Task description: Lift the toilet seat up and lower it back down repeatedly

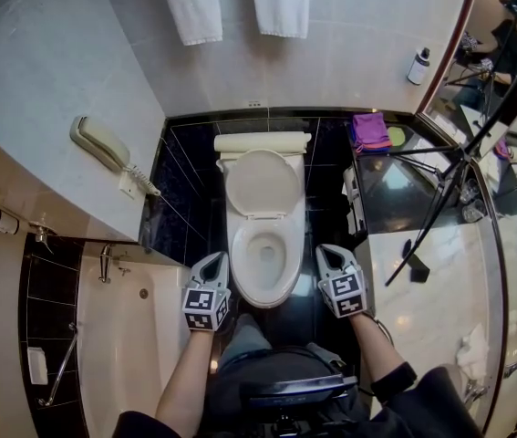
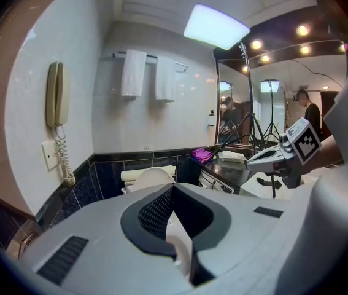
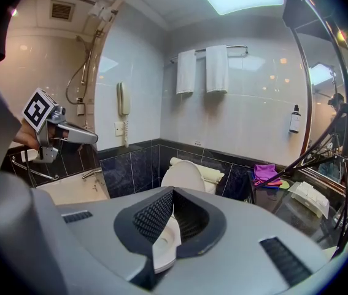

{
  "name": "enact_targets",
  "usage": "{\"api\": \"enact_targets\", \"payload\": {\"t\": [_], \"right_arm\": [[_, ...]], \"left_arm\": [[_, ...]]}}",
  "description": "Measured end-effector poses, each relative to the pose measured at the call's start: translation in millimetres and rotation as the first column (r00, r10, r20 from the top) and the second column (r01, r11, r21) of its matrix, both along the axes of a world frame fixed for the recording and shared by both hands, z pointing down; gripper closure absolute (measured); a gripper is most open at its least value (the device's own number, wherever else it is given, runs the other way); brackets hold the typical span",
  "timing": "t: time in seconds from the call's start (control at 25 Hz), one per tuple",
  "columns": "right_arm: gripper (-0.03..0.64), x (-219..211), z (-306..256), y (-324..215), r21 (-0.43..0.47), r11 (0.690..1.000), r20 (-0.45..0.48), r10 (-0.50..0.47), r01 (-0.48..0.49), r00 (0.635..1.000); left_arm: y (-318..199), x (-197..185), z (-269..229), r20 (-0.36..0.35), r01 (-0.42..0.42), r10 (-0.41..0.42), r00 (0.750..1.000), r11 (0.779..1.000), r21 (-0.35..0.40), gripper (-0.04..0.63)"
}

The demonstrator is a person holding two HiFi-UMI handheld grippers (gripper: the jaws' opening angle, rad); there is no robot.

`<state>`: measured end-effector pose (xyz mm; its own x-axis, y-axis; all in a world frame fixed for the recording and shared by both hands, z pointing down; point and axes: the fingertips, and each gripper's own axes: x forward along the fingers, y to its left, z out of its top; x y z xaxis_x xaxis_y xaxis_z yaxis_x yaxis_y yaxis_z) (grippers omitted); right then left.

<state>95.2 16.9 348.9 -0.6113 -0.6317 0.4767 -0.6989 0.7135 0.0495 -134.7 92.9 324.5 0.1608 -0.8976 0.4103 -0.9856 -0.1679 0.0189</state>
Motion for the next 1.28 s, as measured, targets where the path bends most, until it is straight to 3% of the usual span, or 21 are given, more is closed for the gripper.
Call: {"api": "enact_targets", "payload": {"t": [0.2, 0.36, 0.48, 0.64, 0.8, 1.0, 1.16, 1.28], "right_arm": [[0.589, -1, 10, -5, -0.021, 0.999, 0.006, 0.040, -0.040, 0.999], [0.497, 5, 49, -14, -0.126, 0.988, 0.053, 0.094, -0.087, 0.994], [0.441, 10, 85, -14, -0.237, 0.962, 0.083, 0.156, -0.133, 0.984], [0.407, 17, 138, -8, -0.394, 0.898, 0.102, 0.257, -0.199, 0.961], [0.396, 24, 205, -2, -0.537, 0.806, 0.107, 0.357, -0.248, 0.928], [0.396, 25, 306, 7, -0.655, 0.706, 0.087, 0.423, -0.268, 0.902], [0.396, 22, 392, 16, -0.726, 0.640, 0.093, 0.454, -0.252, 0.886], [0.397, 18, 450, 27, -0.768, 0.592, 0.075, 0.465, -0.246, 0.882]], "left_arm": [[-5, 1, 1, 0.022, -0.020, 0.020, 1.000, 1.000, 0.007, 0.597], [-13, 3, 9, 0.052, -0.054, 0.053, 0.997, 0.998, 0.013, 0.597], [-19, 6, 23, 0.081, -0.093, 0.093, 0.992, 0.996, -0.004, 0.597], [-31, 21, 42, 0.110, -0.173, 0.175, 0.978, 0.985, -0.029, 0.597], [-47, 34, 75, 0.141, -0.226, 0.227, 0.964, 0.974, -0.028, 0.597], [-64, 48, 133, 0.185, -0.272, 0.272, 0.944, 0.962, -0.026, 0.597], [-70, 52, 188, 0.171, -0.261, 0.262, 0.950, 0.965, -0.031, 0.597], [-69, 50, 224, 0.115, -0.194, 0.198, 0.973, 0.980, -0.045, 0.597]]}}
